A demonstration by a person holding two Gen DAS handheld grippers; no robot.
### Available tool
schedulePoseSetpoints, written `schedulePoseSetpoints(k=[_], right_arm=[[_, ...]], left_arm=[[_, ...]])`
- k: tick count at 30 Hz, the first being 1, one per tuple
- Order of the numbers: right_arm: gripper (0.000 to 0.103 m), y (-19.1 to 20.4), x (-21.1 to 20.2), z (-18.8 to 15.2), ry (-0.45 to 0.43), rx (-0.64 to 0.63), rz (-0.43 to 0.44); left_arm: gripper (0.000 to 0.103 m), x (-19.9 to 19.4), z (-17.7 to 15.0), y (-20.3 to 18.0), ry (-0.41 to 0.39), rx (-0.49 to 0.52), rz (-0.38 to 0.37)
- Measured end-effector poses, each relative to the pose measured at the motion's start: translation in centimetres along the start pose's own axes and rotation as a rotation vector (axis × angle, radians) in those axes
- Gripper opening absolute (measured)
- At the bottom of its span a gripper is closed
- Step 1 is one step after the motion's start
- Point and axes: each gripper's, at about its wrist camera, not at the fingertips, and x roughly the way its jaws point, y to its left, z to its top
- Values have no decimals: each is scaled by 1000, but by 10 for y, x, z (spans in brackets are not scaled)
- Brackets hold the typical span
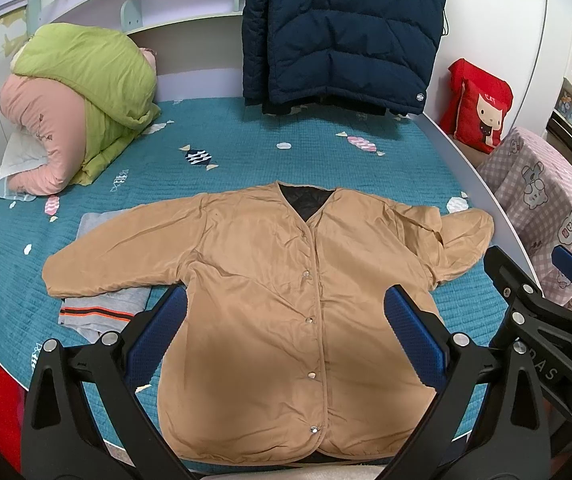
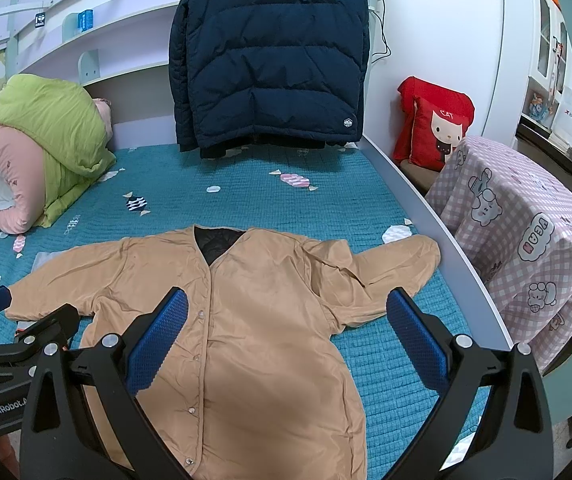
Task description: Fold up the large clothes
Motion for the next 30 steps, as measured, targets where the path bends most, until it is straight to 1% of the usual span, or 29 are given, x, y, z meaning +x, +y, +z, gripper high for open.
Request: schedulePoseSetpoints(k=[13, 19, 30], right_arm=[[96, 0, 0, 1, 3, -2, 0], [96, -2, 2, -6, 7, -3, 4], [96, -1, 3, -7, 11, -3, 5]], left_arm=[[98, 3, -3, 0, 6, -2, 1], [98, 3, -3, 0, 7, -1, 1], [98, 4, -2, 0, 9, -2, 1]])
